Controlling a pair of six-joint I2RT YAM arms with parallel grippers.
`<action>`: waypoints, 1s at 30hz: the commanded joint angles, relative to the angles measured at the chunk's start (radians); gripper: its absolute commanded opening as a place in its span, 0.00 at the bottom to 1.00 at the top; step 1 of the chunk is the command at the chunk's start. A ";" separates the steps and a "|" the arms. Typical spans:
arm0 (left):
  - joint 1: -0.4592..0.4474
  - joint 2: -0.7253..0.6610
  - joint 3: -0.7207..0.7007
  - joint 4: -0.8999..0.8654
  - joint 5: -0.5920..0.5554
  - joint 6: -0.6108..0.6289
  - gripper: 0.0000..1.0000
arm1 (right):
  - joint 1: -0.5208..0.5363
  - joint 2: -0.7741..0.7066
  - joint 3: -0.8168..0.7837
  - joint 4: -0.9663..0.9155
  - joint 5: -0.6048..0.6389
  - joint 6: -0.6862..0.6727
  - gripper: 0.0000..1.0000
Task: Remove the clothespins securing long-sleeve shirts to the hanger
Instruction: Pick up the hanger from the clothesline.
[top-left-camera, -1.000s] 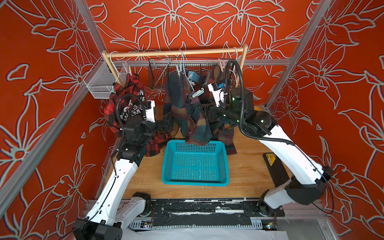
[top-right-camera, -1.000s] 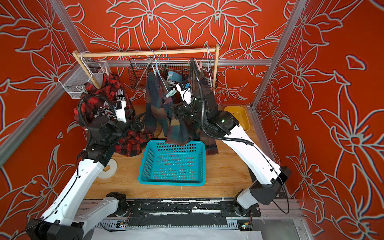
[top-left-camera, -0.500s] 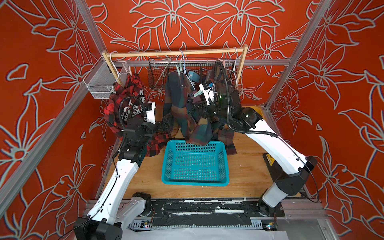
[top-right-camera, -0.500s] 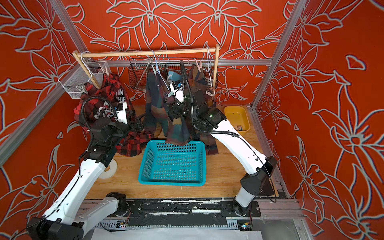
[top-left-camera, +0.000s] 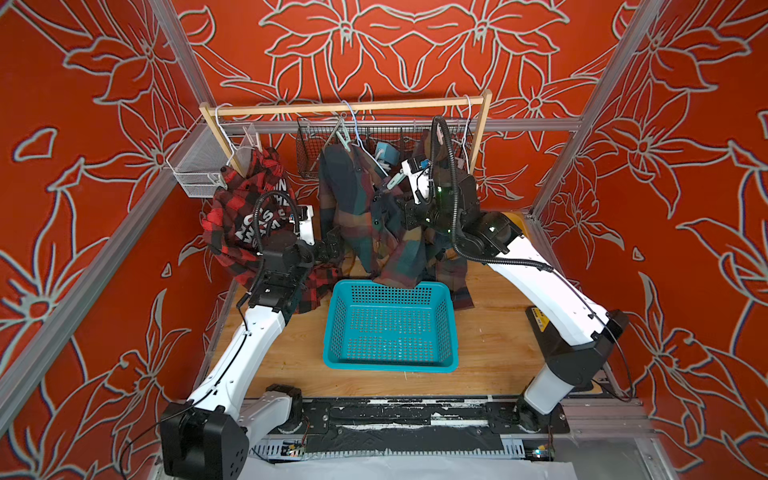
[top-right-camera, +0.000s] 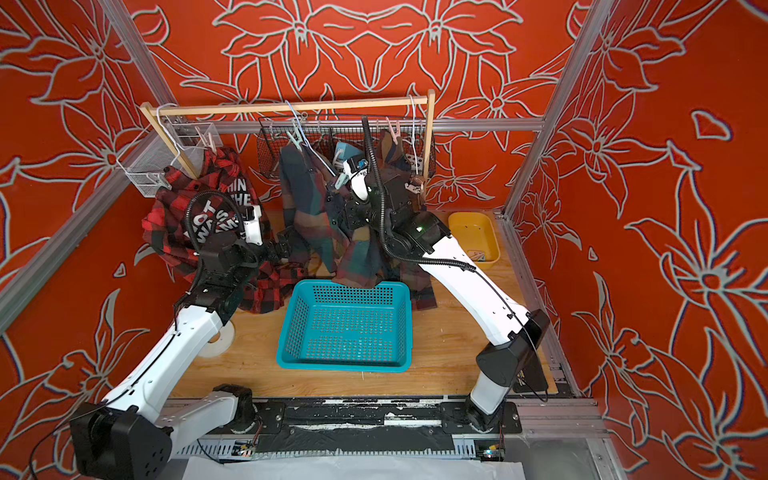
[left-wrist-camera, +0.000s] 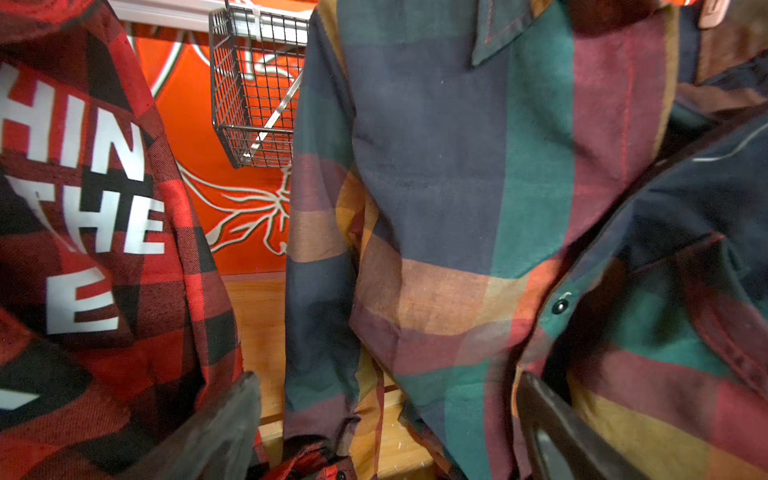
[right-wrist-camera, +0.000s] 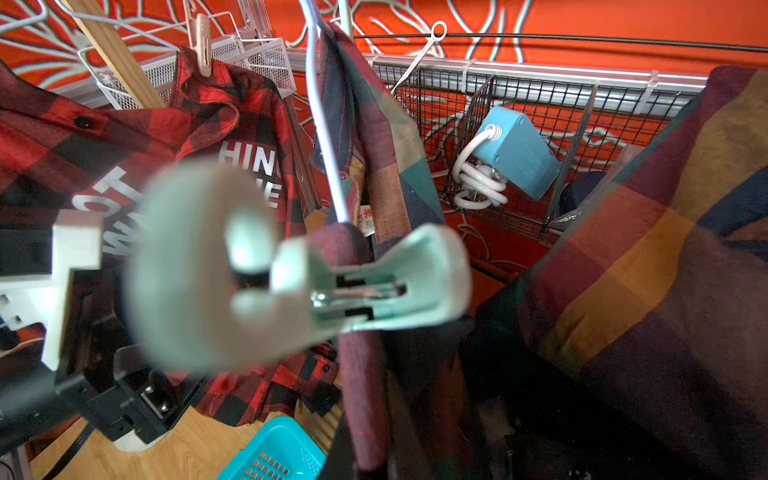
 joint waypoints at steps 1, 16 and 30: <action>-0.002 0.030 0.019 0.057 -0.010 0.016 0.93 | 0.005 0.017 0.060 0.037 0.019 0.003 0.00; 0.015 0.111 0.065 0.084 0.007 0.014 0.93 | -0.016 -0.043 0.065 0.095 0.001 0.033 0.00; 0.025 0.141 0.072 0.133 0.019 0.011 0.93 | -0.058 -0.104 0.052 0.085 -0.038 0.029 0.00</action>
